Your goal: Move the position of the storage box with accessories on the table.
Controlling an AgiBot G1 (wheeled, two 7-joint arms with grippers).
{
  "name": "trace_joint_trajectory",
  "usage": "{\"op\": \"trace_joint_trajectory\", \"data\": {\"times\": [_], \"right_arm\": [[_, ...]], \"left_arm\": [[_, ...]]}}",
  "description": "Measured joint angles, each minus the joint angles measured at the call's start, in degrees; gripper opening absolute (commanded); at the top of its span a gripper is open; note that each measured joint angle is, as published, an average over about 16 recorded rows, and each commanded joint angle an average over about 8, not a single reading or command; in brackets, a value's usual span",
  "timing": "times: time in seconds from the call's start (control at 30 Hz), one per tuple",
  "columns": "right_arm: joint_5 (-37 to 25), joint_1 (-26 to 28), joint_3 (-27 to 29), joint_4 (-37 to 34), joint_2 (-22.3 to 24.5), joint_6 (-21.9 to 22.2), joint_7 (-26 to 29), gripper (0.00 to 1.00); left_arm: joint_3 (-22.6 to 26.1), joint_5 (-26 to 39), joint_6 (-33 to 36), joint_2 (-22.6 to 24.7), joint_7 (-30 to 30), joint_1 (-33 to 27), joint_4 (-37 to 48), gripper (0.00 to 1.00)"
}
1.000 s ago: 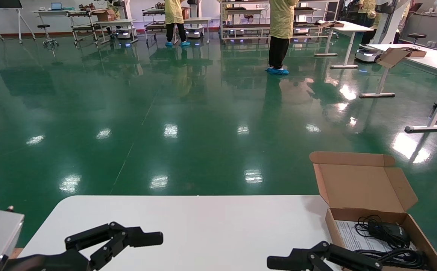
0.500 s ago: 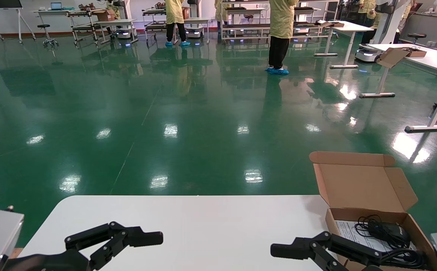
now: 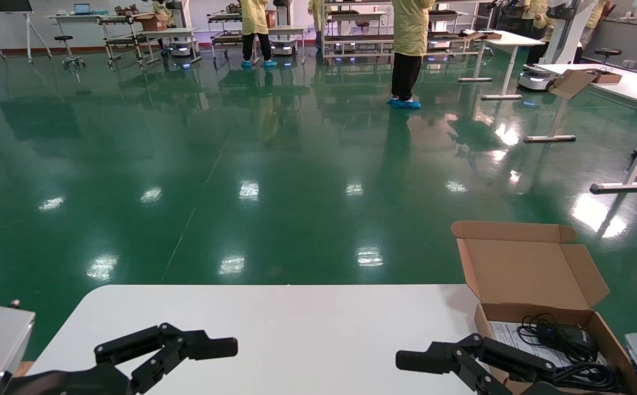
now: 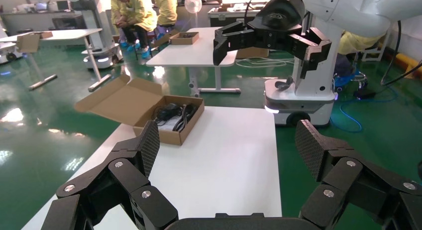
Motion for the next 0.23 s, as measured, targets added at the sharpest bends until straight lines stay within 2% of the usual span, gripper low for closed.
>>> {"op": "trace_joint_trajectory", "data": {"times": [0.23], "right_arm": [[-0.02, 0.04, -0.03, -0.08, -0.01, 0.03, 0.01, 1.00]], "left_arm": [[0.00, 0.00, 0.00, 0.00, 0.00, 0.00, 0.00, 1.00]]}}
